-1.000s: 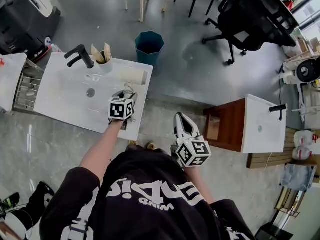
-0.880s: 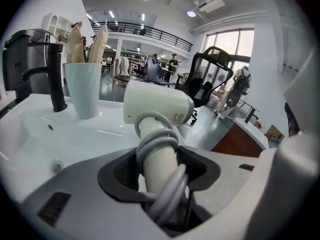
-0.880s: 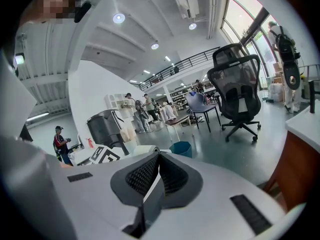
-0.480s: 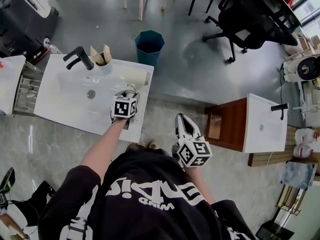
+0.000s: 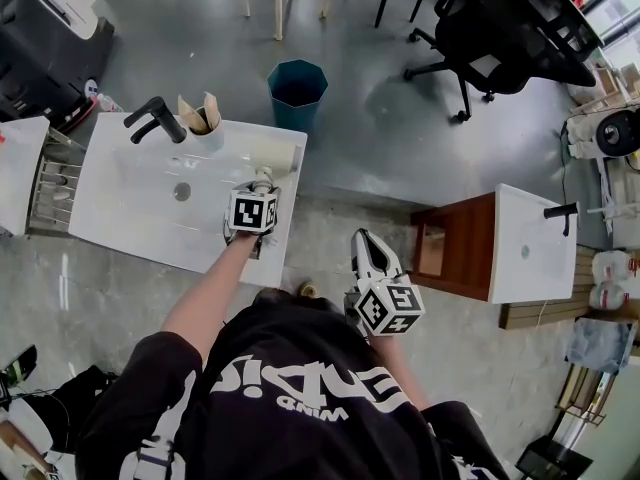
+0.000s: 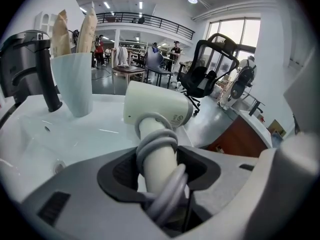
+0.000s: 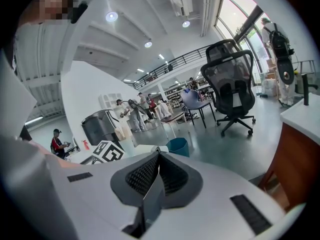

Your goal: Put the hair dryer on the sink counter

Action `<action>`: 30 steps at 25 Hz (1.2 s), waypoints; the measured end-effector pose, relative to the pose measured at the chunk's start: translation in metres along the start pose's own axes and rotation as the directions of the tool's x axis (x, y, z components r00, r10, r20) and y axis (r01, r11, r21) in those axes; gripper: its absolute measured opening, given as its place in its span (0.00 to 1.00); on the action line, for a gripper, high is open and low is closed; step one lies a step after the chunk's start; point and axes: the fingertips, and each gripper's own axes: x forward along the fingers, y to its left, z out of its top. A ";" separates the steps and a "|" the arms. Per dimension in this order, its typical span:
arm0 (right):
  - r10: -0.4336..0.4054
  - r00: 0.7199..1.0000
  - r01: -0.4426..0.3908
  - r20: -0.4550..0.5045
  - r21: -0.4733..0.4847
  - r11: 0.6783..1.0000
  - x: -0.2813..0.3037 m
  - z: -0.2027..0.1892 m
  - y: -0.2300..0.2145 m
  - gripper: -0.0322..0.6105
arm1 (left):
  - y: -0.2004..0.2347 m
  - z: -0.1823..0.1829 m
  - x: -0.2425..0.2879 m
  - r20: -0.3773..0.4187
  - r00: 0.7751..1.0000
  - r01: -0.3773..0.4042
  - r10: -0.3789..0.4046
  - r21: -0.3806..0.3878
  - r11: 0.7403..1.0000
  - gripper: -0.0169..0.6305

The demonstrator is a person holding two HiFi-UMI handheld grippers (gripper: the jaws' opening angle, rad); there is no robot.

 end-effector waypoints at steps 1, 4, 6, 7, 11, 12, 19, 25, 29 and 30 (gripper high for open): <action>-0.003 1.000 0.003 0.000 0.003 1.000 0.000 -0.001 -0.001 0.09 | 0.000 0.001 0.000 0.000 1.000 0.008 -0.008 0.001 1.000 0.37; -0.006 1.000 0.006 -0.001 0.009 1.000 0.001 -0.003 -0.001 0.09 | 0.000 0.003 0.001 0.000 1.000 0.031 -0.031 -0.009 0.999 0.37; -0.006 1.000 0.006 -0.002 0.013 1.000 0.001 -0.005 -0.001 0.09 | 0.000 0.002 0.002 -0.010 0.999 0.038 -0.038 -0.018 0.999 0.37; -0.007 1.000 0.007 -0.003 0.015 1.000 0.001 -0.006 -0.001 0.09 | 0.000 0.003 0.000 -0.015 0.999 0.038 -0.038 -0.018 0.999 0.38; -0.005 1.000 0.005 -0.003 0.023 1.000 0.001 -0.006 -0.003 0.09 | -0.002 0.002 -0.001 -0.035 0.998 0.052 -0.053 -0.029 0.998 0.38; -0.005 1.000 0.005 -0.003 0.024 1.000 0.001 -0.005 -0.004 0.09 | -0.002 0.002 -0.001 -0.037 0.998 0.051 -0.052 -0.029 0.998 0.38; 0.005 1.000 -0.005 -0.008 0.024 1.000 0.002 -0.007 -0.006 0.09 | -0.005 0.001 -0.001 -0.041 0.998 0.054 -0.056 -0.050 0.997 0.38; 0.017 1.000 -0.017 -0.013 0.024 1.000 0.005 -0.006 -0.006 0.09 | -0.003 0.004 -0.004 -0.011 0.999 0.031 -0.031 -0.023 0.999 0.40; 0.015 1.000 -0.015 -0.012 0.027 1.000 0.004 -0.006 -0.010 0.09 | 0.001 0.010 -0.006 0.032 0.999 0.014 -0.013 -0.021 1.000 0.42; 0.015 1.000 -0.015 -0.011 0.027 1.000 0.004 -0.006 -0.011 0.09 | 0.001 0.012 -0.007 0.035 0.999 0.011 -0.011 -0.022 1.000 0.43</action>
